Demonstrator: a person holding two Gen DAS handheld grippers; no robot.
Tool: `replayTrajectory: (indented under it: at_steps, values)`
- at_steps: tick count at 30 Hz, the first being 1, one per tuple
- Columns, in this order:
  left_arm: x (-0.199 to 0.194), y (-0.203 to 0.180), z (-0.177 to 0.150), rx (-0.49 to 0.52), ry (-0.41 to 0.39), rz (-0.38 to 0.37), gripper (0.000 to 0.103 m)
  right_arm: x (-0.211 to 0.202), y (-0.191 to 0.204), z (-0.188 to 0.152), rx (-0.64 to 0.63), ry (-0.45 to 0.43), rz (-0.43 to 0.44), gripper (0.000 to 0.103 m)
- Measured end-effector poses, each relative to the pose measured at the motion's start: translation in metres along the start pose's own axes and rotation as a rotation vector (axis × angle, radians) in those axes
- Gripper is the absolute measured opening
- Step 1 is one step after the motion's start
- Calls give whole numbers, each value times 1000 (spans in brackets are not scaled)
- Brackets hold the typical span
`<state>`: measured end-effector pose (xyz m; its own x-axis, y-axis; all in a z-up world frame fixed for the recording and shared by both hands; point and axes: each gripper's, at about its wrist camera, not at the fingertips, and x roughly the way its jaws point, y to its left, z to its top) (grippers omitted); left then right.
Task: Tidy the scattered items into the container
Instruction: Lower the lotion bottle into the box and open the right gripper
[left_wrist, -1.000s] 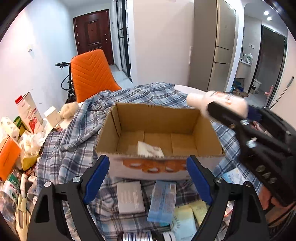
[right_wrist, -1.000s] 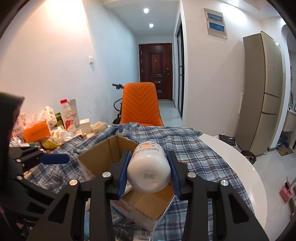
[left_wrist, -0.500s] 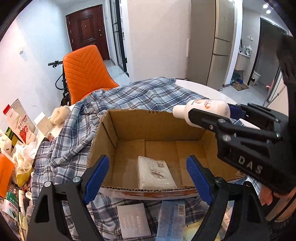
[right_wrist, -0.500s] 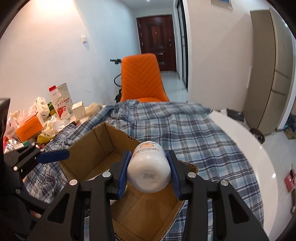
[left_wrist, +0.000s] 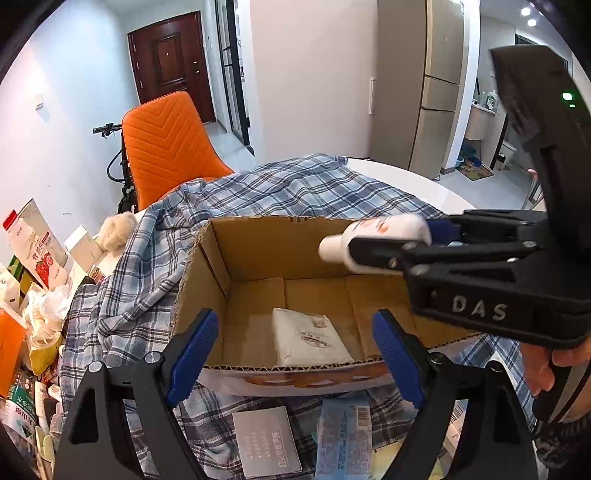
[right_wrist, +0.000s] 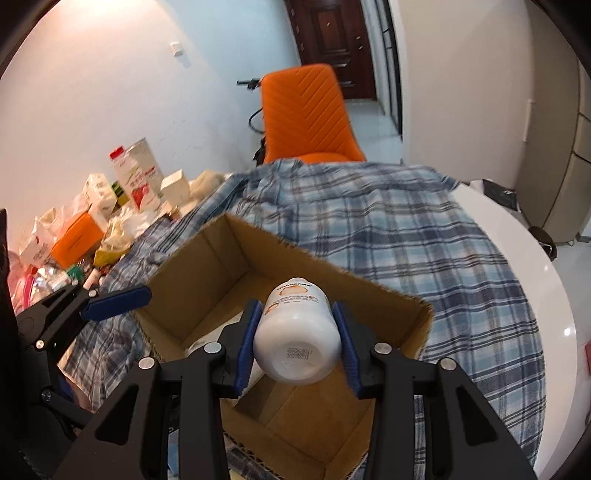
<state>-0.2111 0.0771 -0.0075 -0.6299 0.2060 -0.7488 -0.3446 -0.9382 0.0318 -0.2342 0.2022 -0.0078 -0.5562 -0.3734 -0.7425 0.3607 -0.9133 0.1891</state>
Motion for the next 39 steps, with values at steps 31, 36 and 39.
replayTrajectory:
  at_steps: [31, 36, 39]
  values:
    - [7, -2, -8, 20, 18, 13, 87, 14, -7, -10, -1, 89, -105, 43]
    - [7, -2, -9, 19, 17, 17, 87, 1, -6, -14, 5, 79, -76, 57]
    - [6, -2, -10, 20, 17, 20, 87, -4, -4, -16, -11, 79, -78, 57]
